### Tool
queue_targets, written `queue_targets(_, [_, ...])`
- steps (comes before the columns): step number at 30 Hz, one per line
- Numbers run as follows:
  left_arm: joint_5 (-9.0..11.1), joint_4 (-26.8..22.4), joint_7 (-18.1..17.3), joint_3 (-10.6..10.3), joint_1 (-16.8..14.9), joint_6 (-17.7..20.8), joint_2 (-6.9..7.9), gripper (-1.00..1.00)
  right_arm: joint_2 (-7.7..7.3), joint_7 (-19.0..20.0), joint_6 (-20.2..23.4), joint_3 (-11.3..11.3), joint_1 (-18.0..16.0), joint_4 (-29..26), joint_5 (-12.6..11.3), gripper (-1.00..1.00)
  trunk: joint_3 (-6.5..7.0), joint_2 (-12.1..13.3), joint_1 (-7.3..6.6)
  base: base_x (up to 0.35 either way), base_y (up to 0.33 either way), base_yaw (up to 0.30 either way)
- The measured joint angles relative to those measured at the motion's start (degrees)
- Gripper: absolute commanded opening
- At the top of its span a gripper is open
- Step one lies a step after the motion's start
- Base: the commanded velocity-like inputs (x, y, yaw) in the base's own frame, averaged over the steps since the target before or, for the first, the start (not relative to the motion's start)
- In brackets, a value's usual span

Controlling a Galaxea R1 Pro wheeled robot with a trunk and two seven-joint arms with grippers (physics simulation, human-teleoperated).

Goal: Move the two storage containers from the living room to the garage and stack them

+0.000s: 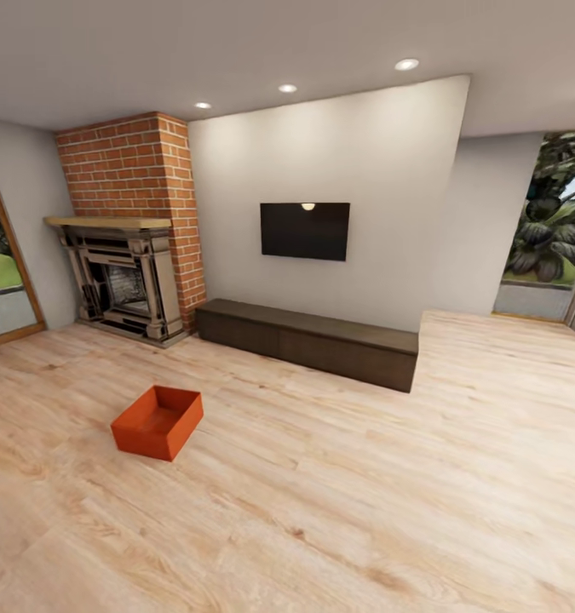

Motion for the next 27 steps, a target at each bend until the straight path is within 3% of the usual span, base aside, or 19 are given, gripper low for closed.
queue_targets(12, [0.0,0.0,0.0,0.0,0.0,0.0,0.03,1.0,-0.03,0.0,-0.1,0.0,0.0,0.0,0.0,1.0,0.0,0.0,0.0,0.297,-0.136,0.0])
queue_targets(27, [0.1,-0.1,0.0,0.0,0.0,0.2,0.1,1.0,-0.05,0.1,-0.1,0.0,0.0,0.0,0.1,1.0,0.0,0.0,0.0,0.315,-0.013,0.0])
